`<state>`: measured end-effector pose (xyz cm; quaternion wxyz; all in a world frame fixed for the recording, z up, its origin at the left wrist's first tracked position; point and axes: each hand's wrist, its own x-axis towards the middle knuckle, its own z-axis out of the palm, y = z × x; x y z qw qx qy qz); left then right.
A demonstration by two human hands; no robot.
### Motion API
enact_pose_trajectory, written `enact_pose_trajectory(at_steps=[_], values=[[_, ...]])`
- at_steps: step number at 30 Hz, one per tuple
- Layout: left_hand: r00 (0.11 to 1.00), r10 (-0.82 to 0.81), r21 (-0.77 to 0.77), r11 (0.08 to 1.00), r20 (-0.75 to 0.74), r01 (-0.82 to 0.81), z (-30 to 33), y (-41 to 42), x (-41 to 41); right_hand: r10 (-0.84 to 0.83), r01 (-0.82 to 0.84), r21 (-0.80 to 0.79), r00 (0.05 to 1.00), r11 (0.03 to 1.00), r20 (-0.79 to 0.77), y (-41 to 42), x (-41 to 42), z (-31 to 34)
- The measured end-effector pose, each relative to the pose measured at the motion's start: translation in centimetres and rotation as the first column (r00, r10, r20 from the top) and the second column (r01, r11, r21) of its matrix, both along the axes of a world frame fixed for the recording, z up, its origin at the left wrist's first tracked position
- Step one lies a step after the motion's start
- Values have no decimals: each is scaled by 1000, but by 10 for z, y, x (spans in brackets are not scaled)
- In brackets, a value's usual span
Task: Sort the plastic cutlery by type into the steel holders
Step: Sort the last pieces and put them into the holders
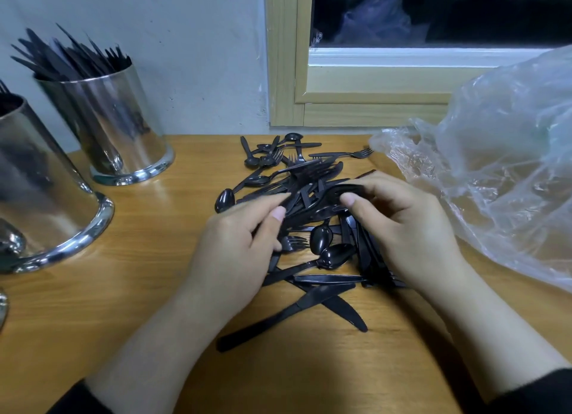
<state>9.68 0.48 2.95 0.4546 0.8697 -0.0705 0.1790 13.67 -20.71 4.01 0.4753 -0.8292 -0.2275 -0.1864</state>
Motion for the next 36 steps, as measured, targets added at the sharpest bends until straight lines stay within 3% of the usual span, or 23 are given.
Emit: enact_pose_trajectory(at_steps=[3, 7, 9, 11, 13, 20, 29, 36], values=[[991, -114, 18, 993, -62, 116, 0, -4, -2, -58, 66, 111, 996, 992, -73, 7, -2, -3], [977, -120, 35, 991, -176, 127, 2, -5, -3, -119, 139, 138, 982, 981, -146, 5, 0, -2], [980, -103, -16, 995, -170, 102, 3, -5, -3, -232, 240, 19, 954, 971, -187, -8, 9, -4], [990, -46, -84, 996, -133, 35, 5, -4, -1, -373, 324, -234, 904, 917, -209, -22, 19, -8], [992, 3, -118, 993, -129, -19, 5, -4, 0, -432, 319, -401, 872, 858, -231, -27, 23, -11], [989, 37, -185, 981, -146, -64, 7, -4, -1, -431, 260, -507, 866, 822, -254, -16, 25, -16], [987, 57, -284, 954, -151, -98, -1, -2, 5, -454, 357, -364, 861, 860, -230, -18, 27, -17], [981, 39, -360, 927, -189, -106, -5, 0, 9, -315, 330, 43, 927, 943, -202, -6, 19, -8]])
